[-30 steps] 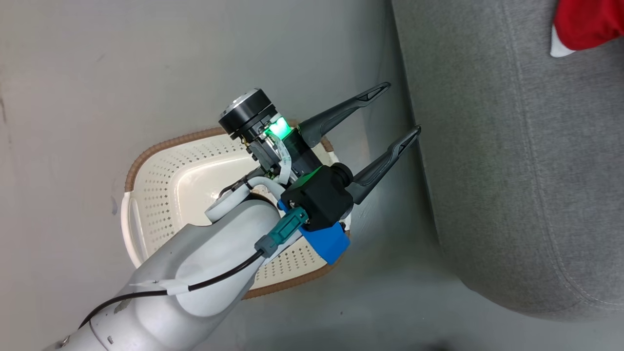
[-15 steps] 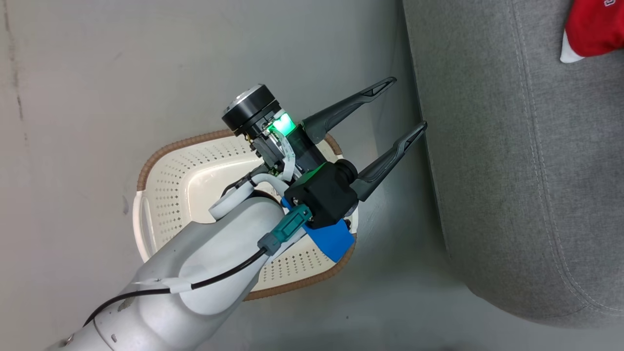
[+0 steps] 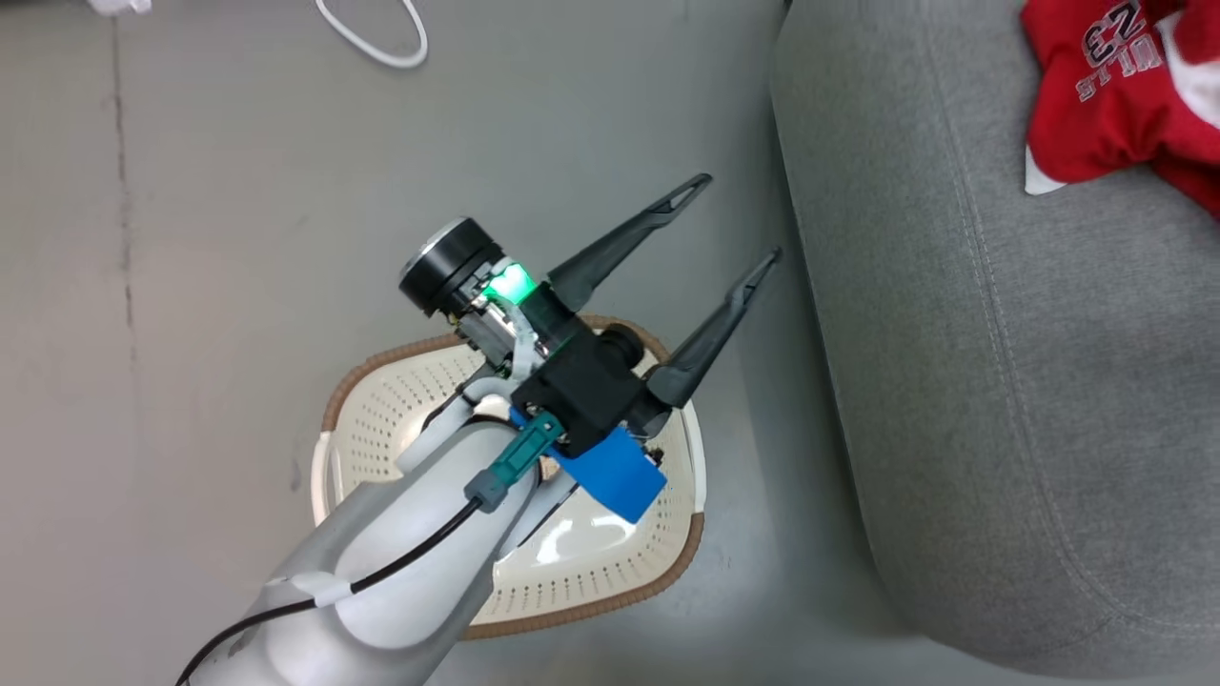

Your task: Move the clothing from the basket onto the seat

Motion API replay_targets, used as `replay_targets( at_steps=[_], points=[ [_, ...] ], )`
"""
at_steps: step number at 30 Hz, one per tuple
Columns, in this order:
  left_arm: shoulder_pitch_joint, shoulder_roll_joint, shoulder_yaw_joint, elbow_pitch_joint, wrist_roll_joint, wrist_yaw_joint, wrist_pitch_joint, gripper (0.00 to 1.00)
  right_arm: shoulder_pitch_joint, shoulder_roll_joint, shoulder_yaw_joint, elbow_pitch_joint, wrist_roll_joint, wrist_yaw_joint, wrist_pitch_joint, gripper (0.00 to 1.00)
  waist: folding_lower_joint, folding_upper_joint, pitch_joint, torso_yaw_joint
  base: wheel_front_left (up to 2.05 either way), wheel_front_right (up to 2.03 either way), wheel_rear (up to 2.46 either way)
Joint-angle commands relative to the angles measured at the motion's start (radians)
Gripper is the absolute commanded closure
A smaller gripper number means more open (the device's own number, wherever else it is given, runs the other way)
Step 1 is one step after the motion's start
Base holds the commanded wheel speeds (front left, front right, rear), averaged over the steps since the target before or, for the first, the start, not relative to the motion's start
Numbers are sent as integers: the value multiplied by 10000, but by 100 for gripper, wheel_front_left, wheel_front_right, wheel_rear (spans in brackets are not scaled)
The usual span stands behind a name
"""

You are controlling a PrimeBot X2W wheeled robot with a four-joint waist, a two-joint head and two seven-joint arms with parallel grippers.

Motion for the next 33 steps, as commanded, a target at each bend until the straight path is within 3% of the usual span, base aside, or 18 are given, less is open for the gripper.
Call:
replay_targets(
  at_steps=[1,17,33],
  points=[
    [235,45,188,-30,-94,113,-26,0,369,148,148,-325,-67,1,-7,0,1,-1,-369,-116,0,0,0],
    [2673,311,2872,-235,-626,890,-26,0,2427,1211,1546,-2608,-82,0,-5,0,1,-1,-2653,872,0,0,0],
    [5107,169,5565,-207,-462,907,-26,0,3648,1828,3194,-3127,21,1,-5,0,1,-1,-3997,1696,0,0,0]
  ],
)
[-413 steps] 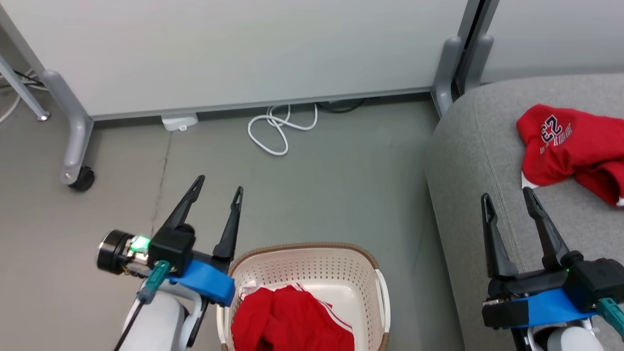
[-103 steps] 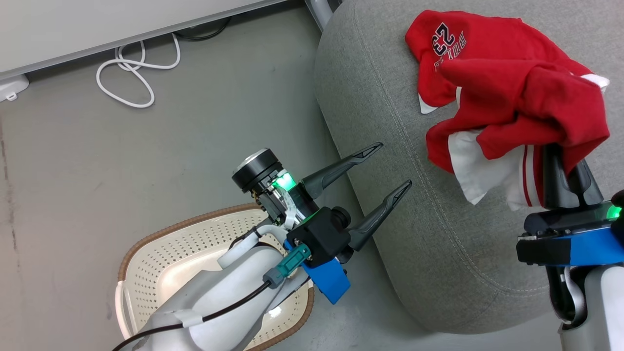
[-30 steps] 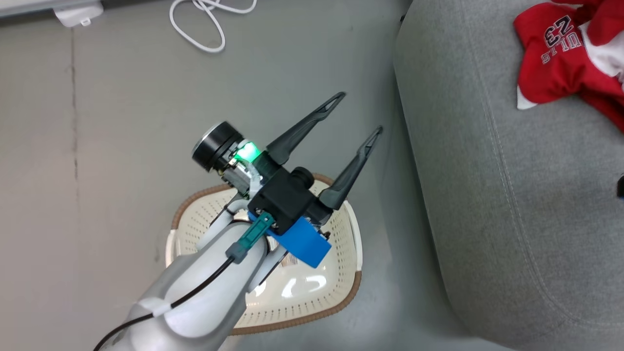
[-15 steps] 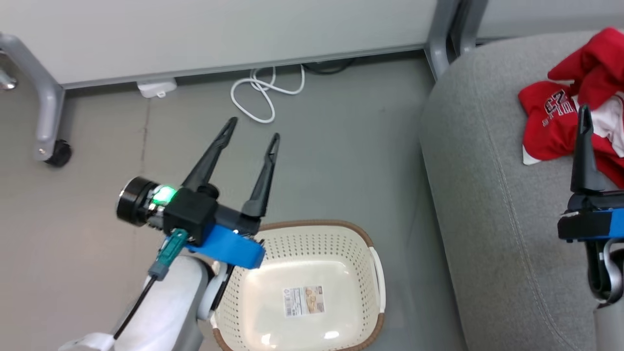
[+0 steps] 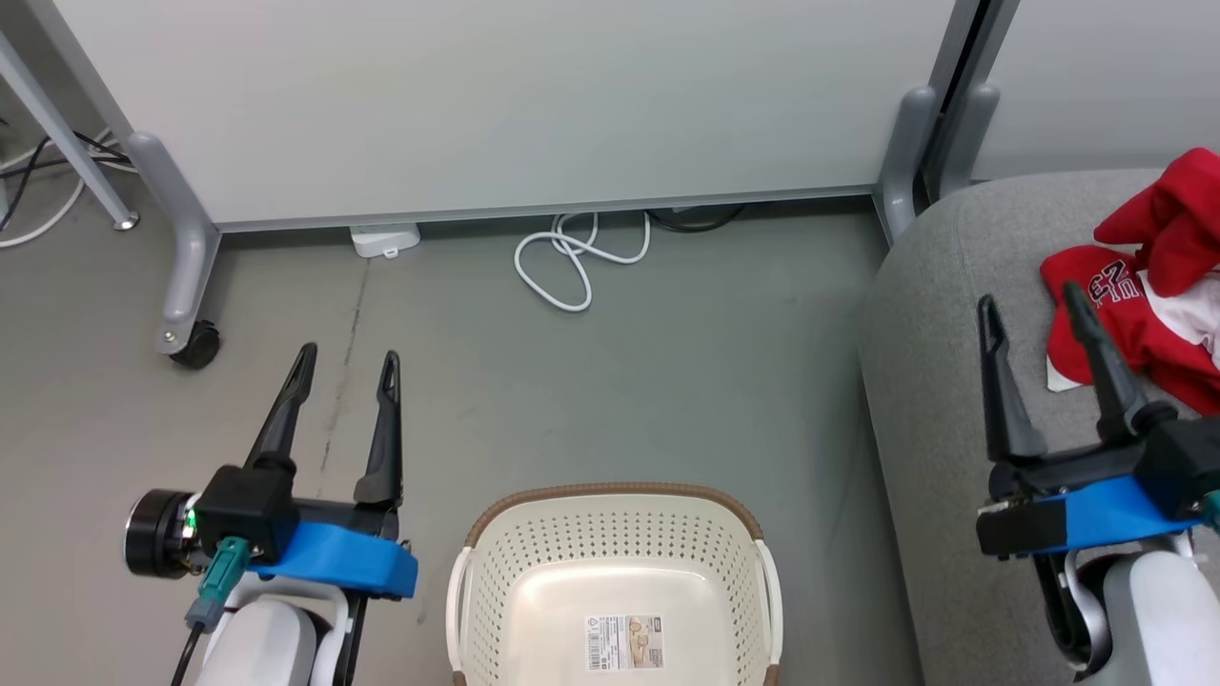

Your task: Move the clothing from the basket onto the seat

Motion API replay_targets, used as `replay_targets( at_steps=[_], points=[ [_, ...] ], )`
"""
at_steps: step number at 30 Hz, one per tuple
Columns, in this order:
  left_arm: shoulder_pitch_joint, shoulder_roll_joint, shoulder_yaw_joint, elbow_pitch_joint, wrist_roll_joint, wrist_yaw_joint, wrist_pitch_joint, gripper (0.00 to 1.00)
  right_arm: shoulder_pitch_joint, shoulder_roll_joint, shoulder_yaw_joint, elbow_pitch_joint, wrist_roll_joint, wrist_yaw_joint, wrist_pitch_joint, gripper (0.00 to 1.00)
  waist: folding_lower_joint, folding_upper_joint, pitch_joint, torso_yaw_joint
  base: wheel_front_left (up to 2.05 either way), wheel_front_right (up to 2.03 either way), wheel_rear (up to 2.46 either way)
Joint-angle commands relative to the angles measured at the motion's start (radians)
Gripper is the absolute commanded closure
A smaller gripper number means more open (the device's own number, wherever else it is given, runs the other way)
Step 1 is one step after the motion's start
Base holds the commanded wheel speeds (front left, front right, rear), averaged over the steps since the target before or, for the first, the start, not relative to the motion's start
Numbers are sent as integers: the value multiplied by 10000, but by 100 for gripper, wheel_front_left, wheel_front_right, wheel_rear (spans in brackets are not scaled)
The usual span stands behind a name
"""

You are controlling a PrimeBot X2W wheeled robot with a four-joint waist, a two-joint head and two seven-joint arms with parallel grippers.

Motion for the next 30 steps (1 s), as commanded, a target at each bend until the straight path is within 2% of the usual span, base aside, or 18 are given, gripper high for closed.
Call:
replay_targets(
  at_steps=[1,11,30],
  points=[
    [264,-80,253,-23,92,-28,-26,0,324,87,79,-120,-30,1,-3,0,2,0,-94,37,0,0,0],
    [1095,-531,1236,-261,403,-272,-26,0,1491,563,326,-505,-44,1,-3,0,2,0,-503,154,0,0,0],
    [1743,-1054,1822,-236,921,-772,-26,0,2779,914,-96,-587,162,1,-3,0,2,0,-1066,160,0,0,0]
  ],
)
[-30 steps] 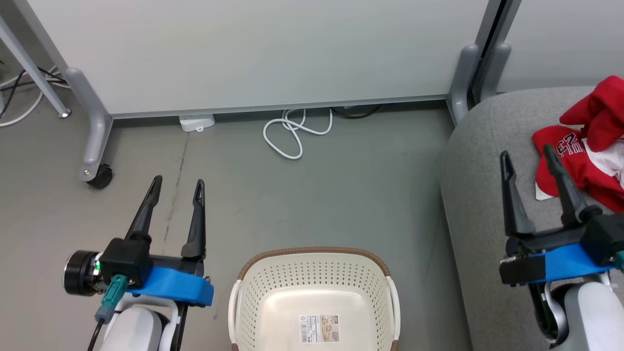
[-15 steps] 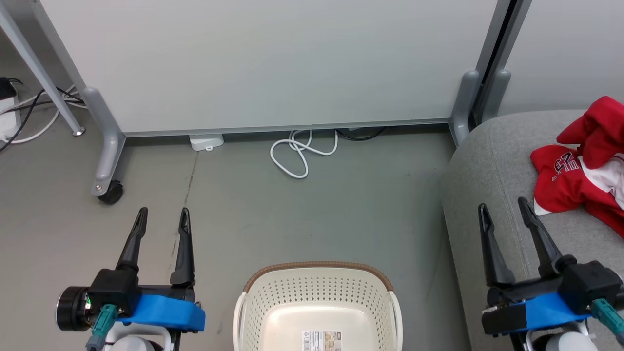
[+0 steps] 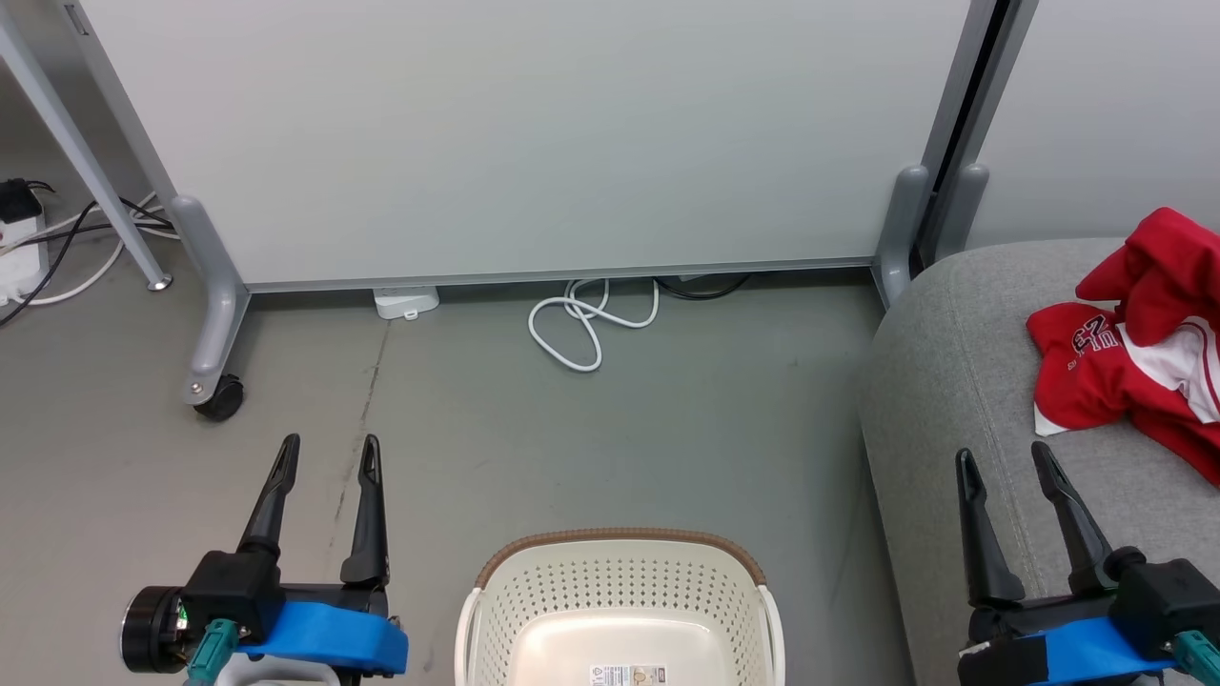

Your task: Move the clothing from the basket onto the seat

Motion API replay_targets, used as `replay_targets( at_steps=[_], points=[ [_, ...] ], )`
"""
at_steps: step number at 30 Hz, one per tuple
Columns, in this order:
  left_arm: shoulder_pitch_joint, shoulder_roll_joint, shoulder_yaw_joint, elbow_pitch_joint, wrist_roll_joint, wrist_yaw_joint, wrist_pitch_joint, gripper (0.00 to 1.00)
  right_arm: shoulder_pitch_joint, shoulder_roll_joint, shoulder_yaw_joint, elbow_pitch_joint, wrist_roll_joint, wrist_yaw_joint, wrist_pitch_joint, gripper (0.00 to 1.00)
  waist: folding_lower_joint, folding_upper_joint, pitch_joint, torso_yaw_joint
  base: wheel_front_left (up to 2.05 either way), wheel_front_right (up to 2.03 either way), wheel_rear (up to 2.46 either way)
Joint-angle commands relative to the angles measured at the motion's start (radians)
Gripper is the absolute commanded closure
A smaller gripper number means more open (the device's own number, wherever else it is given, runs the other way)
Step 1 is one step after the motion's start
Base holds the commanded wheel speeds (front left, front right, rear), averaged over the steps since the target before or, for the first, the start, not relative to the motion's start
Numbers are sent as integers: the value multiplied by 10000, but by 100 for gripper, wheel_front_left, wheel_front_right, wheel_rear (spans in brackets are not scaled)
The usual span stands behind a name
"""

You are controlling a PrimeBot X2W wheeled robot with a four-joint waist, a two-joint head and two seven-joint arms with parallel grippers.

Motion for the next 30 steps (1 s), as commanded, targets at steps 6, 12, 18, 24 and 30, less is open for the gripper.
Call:
replay_targets(
  at_steps=[6,12,18,24,30],
  points=[
    [5,-102,163,-8,133,-131,-26,0,107,22,-160,107,206,1,-3,0,0,-1,-8,-45,0,0,0],
    [-1,-165,238,46,254,-189,-26,0,63,22,-194,176,221,1,-3,0,0,-1,-20,-95,0,0,0],
    [8,-185,258,134,248,-222,10,100,3,12,-203,259,144,0,2,100,1,-1,-21,-119,0,0,0],
    [187,-248,369,558,-286,-238,262,100,1,52,-239,709,677,0,182,100,0,-1,-21,-146,0,0,0],
    [114,-266,498,533,-1519,-270,562,100,-110,48,-269,771,1896,0,484,100,0,-1,-18,-193,0,0,0]
  ],
)
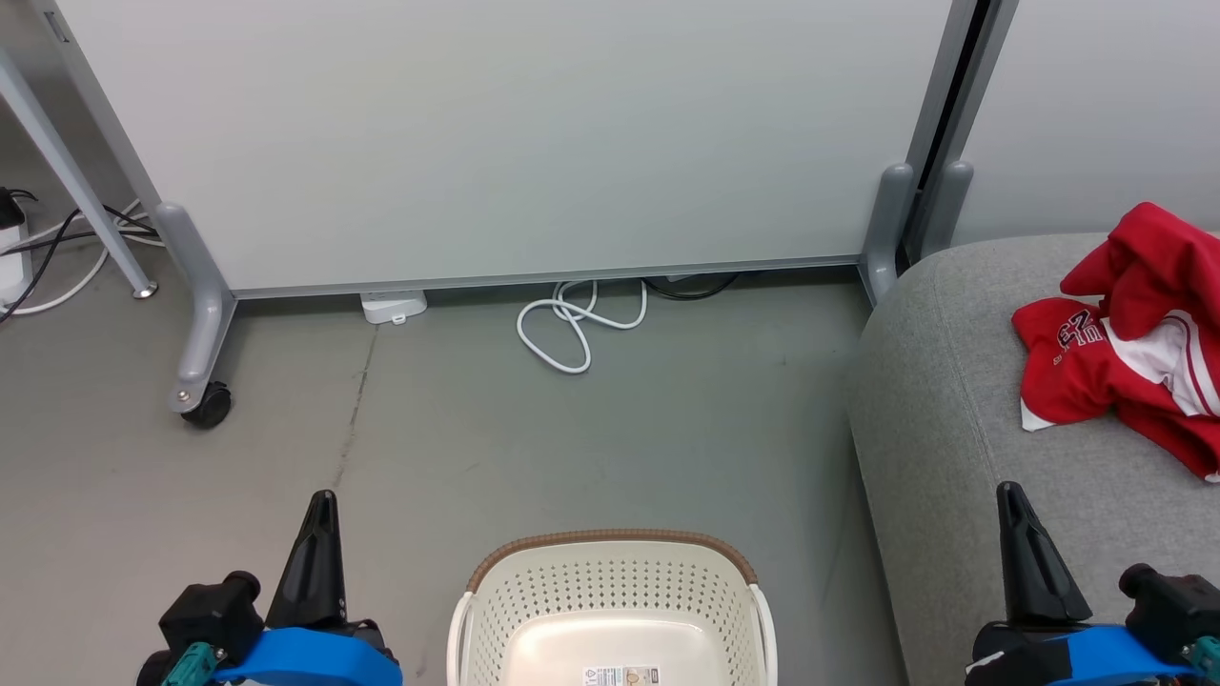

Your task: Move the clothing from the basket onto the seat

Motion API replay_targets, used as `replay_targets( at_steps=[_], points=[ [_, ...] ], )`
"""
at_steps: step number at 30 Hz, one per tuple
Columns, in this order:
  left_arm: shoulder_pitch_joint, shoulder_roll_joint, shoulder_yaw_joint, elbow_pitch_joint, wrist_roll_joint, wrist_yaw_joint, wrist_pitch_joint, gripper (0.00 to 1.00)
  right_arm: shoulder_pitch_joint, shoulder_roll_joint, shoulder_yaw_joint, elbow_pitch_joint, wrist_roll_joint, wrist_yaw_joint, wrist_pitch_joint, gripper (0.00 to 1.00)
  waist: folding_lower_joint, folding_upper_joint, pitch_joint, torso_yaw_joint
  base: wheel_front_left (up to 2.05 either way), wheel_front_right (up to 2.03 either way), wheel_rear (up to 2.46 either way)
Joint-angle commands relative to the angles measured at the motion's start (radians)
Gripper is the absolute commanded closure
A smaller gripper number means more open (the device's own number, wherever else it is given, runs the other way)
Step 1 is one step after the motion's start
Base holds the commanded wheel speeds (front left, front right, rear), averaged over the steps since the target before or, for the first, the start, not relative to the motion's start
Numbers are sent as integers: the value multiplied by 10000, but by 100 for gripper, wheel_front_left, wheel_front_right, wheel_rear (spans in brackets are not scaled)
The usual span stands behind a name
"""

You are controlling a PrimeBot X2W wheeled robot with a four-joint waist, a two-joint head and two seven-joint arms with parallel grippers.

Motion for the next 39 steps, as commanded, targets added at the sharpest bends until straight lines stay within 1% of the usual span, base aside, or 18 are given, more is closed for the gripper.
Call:
replay_targets(
  at_steps=[1,20,39],
  points=[
    [-307,29,129,-182,-523,-30,91,100,-220,-33,-50,-126,544,0,100,100,0,-1,1,-12,0,0,0],
    [-494,-20,445,-269,-3835,-116,861,100,-536,-46,-125,58,3820,0,903,100,0,-1,8,-161,0,0,0],
    [-673,-61,738,-298,-6517,-190,1517,100,-819,-58,-203,231,6483,1,1581,100,0,-1,16,-312,0,0,0]
  ],
)
